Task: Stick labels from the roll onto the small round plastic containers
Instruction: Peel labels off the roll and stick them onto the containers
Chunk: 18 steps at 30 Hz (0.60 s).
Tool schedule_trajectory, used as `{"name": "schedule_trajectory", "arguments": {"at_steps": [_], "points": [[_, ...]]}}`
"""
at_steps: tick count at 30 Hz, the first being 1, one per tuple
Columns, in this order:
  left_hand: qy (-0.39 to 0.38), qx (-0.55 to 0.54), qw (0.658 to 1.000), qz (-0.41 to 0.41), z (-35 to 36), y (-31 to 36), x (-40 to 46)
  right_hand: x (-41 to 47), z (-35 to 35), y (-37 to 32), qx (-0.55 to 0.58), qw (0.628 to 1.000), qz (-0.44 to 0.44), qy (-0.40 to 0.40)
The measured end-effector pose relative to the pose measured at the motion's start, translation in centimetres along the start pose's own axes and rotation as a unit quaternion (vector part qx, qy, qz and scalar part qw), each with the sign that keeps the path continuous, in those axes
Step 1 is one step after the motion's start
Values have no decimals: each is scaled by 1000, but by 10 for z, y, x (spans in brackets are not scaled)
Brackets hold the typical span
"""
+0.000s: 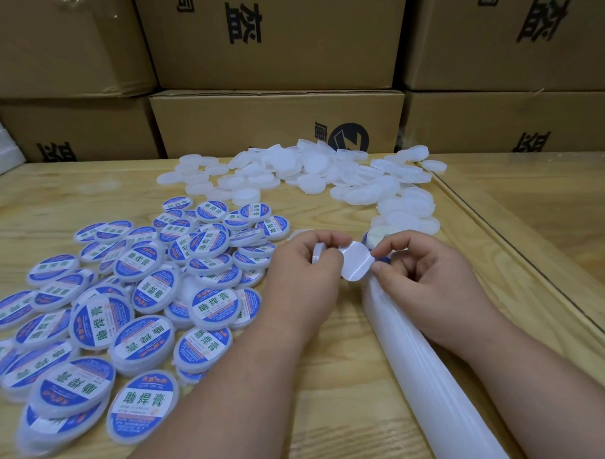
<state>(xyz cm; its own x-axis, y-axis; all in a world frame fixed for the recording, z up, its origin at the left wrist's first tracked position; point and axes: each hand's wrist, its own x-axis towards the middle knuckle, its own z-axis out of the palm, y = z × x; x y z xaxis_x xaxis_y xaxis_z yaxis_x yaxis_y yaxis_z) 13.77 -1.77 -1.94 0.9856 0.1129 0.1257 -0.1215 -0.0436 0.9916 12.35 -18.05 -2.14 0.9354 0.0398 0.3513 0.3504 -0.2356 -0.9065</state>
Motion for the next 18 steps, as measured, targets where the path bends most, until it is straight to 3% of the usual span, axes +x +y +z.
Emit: {"name": "schedule_trajectory", "arguments": {"at_steps": [8, 18], "points": [[5, -41, 999, -3, -2, 0, 2, 0, 0, 0, -52, 999, -8, 11], [-18, -74, 997, -3, -4, 1, 0, 1, 1, -2, -32, 999, -7, 35]]}}
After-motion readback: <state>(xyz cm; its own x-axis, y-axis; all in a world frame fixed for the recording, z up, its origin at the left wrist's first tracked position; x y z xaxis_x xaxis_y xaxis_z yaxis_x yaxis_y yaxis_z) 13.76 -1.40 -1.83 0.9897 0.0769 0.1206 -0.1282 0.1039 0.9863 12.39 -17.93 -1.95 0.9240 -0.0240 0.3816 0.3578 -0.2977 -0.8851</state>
